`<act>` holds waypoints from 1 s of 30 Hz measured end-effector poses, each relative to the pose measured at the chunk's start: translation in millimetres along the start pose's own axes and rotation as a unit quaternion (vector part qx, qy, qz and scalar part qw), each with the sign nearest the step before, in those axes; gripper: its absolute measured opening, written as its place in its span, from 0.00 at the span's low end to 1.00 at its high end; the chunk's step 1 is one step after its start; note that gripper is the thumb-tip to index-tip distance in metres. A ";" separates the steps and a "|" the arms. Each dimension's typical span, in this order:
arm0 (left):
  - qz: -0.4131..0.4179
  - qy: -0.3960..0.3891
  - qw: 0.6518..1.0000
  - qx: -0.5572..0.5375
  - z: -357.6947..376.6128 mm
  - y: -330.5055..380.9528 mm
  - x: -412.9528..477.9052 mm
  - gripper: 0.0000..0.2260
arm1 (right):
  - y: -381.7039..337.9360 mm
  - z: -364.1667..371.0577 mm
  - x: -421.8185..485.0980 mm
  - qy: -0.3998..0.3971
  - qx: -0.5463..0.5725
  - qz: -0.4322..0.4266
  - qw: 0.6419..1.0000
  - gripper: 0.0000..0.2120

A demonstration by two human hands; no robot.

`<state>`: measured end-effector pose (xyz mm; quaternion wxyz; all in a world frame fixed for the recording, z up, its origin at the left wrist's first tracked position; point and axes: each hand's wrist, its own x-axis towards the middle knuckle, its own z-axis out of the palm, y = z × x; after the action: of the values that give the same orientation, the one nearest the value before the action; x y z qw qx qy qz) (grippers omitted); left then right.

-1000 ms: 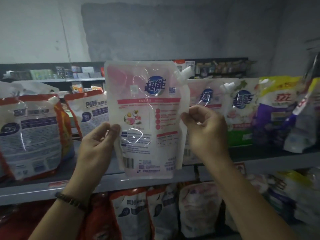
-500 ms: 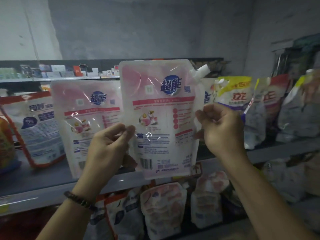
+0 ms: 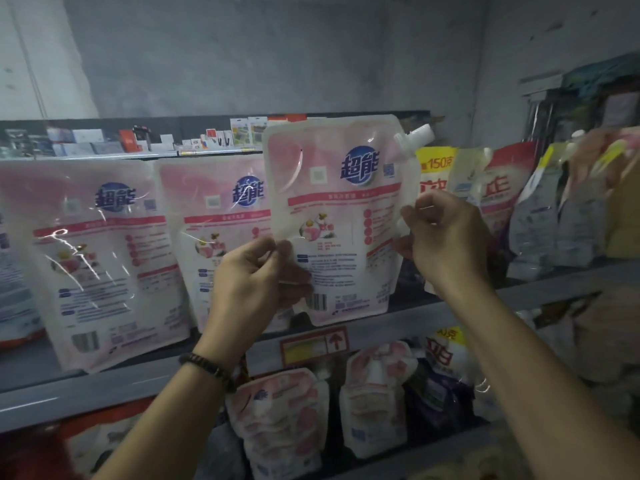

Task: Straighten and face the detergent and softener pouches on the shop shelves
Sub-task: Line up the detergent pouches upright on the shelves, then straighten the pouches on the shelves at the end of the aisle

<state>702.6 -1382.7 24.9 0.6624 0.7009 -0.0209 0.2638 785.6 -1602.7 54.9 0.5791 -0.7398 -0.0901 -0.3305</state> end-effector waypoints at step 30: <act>0.039 0.102 0.981 0.159 31.9 -45.1 28.8 0.10 | 48.4 23.2 22.7 -0.061 -0.108 -0.017 0.992 0.09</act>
<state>755.4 -1397.9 -4.5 0.5306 0.7653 0.0614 0.3591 836.9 -1602.3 27.2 0.4838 -0.8150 -0.1014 -0.3023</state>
